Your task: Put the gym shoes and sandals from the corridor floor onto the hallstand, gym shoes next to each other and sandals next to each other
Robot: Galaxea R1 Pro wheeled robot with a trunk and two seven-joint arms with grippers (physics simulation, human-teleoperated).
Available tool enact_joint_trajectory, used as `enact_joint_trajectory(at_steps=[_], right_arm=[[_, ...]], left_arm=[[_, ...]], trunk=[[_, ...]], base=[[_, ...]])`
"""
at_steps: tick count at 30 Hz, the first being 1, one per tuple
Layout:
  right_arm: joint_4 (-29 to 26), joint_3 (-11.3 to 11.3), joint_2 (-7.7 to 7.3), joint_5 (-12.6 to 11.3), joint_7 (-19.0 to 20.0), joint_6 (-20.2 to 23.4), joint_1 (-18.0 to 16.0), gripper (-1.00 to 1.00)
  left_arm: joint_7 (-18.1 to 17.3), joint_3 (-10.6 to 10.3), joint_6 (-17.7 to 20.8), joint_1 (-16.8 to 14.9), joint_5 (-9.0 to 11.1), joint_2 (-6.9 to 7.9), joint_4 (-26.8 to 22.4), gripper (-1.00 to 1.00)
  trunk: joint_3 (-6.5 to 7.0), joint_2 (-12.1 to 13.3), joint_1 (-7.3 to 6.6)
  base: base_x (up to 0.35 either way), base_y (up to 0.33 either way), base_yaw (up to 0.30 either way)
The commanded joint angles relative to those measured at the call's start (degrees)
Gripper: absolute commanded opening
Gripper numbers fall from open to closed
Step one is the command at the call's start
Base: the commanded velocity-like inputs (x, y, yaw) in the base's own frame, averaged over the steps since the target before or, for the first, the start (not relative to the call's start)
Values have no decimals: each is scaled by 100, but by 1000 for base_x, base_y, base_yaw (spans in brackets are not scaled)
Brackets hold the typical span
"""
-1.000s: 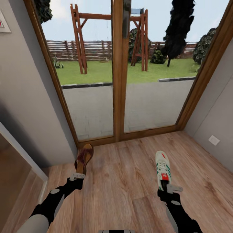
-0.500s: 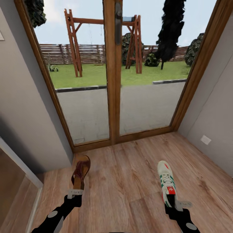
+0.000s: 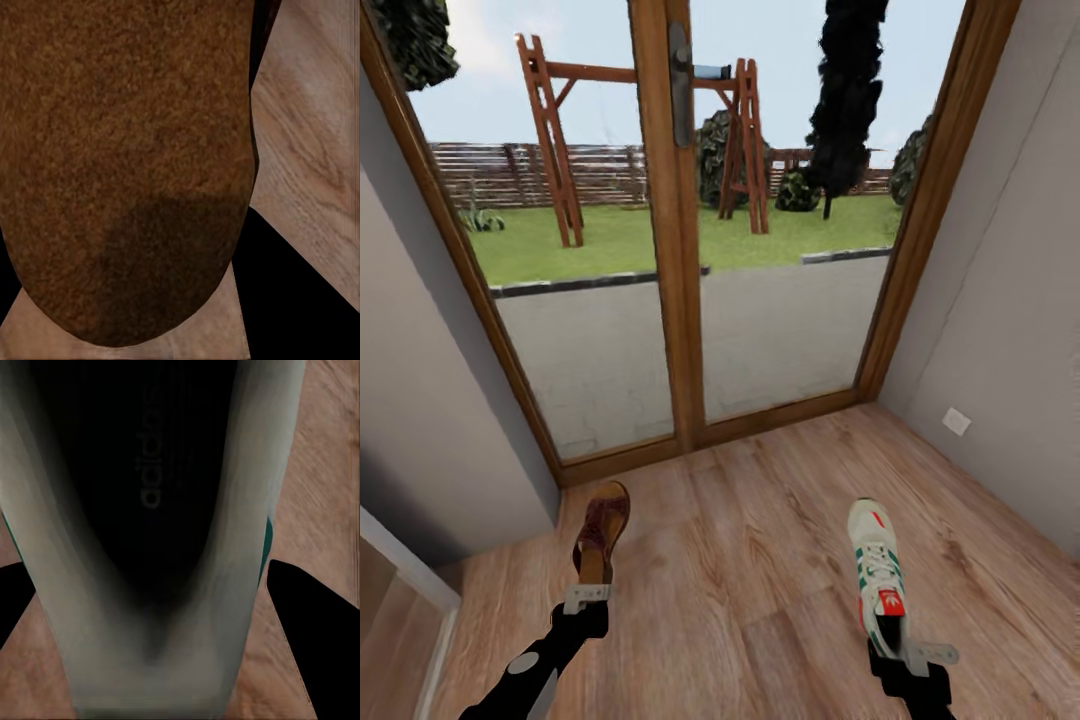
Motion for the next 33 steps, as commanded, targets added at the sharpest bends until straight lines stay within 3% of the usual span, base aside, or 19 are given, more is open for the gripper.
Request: enact_joint_trajectory(at_steps=[1,4,9,20,33], right_arm=[[115,-19,5,42,-28,-242,-5,-100],[324,-20,10,46,-35,-634,-5,-100],[437,-21,13,49,-39,-817,-5,-100],[456,-24,22,42,-41,-845,-5,-100],[481,-30,22,41,-41,-845,-5,-100]], left_arm=[[-15,47,-26,-4,-62,-5,2,-100],[-9,47,-26,-4,-62,-7,2,-100],[-10,47,-28,-4,-62,-1,-24,-100],[-12,47,-28,-1,-62,1,-18,-100],[-4,62,-106,52,-57,27,-10,-100]], trunk=[[2,-2,-1],[19,-2,-1],[46,-2,-1],[66,-2,-1],[66,-2,-1]], base=[[0,0,-195],[0,0,-196],[0,0,-202],[-5,-139,-100],[-138,-146,-271]])
